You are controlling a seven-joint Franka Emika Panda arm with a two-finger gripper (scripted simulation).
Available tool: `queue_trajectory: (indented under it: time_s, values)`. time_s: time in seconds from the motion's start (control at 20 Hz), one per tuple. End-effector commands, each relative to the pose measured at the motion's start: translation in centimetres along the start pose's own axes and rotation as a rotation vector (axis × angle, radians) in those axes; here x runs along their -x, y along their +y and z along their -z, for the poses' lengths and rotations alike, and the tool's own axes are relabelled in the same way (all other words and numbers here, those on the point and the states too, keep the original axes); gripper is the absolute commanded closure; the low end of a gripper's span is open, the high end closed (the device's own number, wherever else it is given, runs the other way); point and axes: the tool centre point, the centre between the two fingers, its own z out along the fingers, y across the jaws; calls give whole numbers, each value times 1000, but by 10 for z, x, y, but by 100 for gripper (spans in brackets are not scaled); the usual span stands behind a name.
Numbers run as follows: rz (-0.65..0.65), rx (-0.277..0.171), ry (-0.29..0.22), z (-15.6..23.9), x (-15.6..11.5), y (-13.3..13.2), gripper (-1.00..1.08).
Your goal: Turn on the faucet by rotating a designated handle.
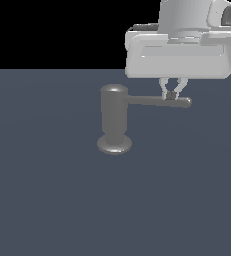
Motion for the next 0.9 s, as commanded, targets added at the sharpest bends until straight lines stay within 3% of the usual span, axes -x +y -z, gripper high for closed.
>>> queue_trajectory:
  time_s: [0.0, 0.85]
  values:
    - [7, 0, -10, -7, -7, 3, 108]
    - [-3, -2, -25, -14, -52, 44, 108]
